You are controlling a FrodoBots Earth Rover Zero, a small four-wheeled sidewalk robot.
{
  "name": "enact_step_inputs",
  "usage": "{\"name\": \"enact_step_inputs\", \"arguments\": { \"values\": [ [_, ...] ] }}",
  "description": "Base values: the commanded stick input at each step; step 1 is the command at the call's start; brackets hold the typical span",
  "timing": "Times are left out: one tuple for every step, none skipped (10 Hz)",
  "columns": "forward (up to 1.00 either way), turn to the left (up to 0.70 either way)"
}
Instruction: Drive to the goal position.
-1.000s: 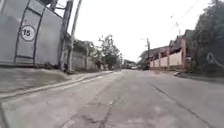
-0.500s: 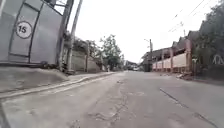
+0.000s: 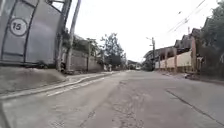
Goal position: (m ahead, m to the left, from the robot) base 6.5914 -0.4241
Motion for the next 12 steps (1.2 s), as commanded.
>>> {"name": "enact_step_inputs", "arguments": {
  "values": [
    [0.7, 0.0],
    [0.7, 0.0],
    [0.7, -0.17],
    [0.7, -0.33],
    [0.7, -0.11],
    [0.7, 0.0],
    [0.7, 0.0],
    [0.7, 0.0],
    [0.7, 0.0],
    [0.7, 0.0],
    [0.7, 0.0],
    [0.7, 0.0]
  ]
}}
